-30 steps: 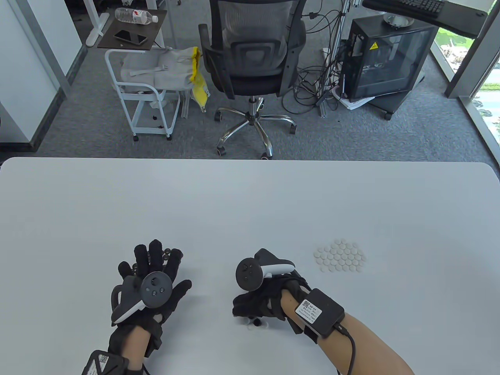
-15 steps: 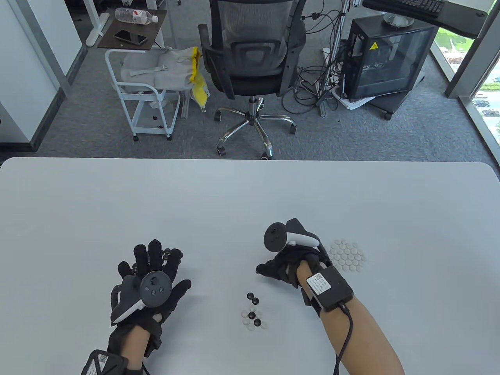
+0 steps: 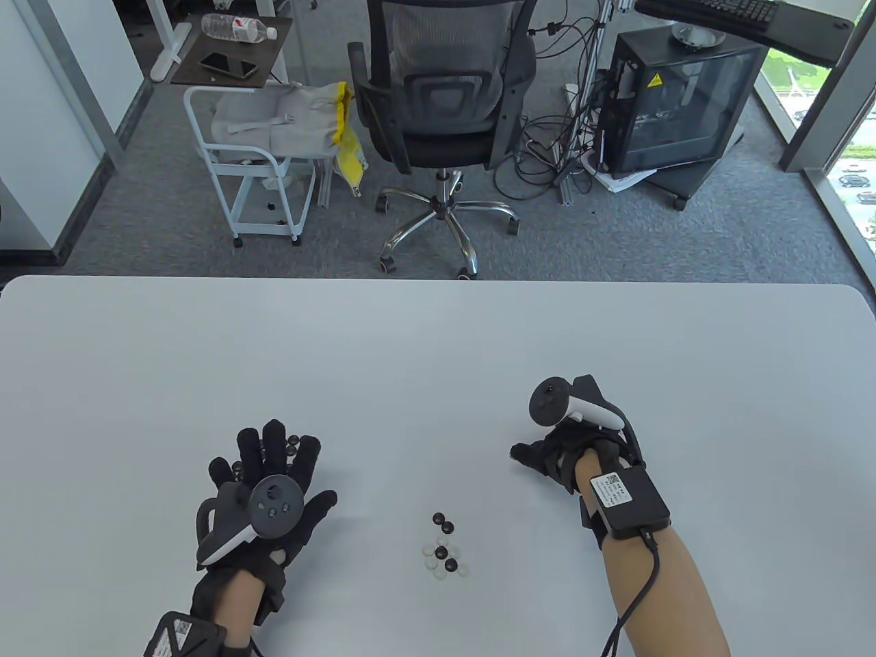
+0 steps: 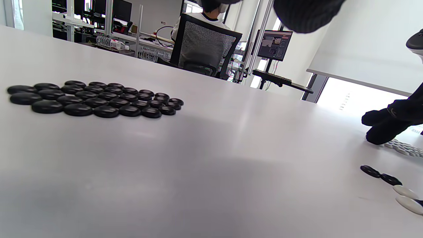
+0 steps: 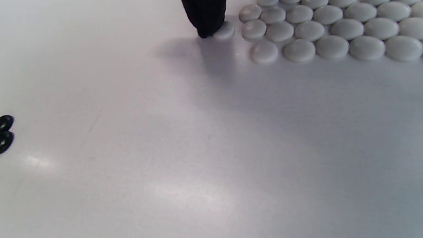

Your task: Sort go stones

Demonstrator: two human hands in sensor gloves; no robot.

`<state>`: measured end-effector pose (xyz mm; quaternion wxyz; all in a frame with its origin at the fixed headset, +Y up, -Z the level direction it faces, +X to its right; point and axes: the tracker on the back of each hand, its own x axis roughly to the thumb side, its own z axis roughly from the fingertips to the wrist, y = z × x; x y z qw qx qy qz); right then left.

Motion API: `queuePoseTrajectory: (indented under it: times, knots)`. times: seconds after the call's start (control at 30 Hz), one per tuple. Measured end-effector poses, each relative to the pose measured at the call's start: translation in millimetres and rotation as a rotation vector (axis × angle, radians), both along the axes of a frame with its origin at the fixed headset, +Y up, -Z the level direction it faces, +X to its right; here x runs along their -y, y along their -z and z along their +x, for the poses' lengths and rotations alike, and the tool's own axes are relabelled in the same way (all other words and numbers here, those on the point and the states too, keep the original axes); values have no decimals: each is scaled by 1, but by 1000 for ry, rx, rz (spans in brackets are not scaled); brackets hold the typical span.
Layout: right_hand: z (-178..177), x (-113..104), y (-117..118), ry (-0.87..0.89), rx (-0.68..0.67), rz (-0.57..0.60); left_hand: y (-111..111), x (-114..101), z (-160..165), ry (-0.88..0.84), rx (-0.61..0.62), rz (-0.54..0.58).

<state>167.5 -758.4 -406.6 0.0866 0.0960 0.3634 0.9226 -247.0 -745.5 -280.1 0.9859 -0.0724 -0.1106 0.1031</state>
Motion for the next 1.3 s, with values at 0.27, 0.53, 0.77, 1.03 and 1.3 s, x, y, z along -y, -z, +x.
queuePoseTrajectory:
  times: [0.27, 0.53, 0.77, 1.03, 1.3]
  knots:
    - [-7, -8, -4, 18, -49, 38, 0, 0, 0, 2, -2, -1]
    - [-57, -26, -39, 87, -313, 8, 0, 0, 1, 4, -2, -5]
    - [-97, -21, -82, 135, -517, -66, 0, 0, 1, 6, 0, 0]
    - [-118, -3, -98, 144, -592, -117, -1, -2, 1, 4, 1, 10]
    - [-101, 1, -86, 96, -529, -107, -2, -2, 1, -1, -1, 10]
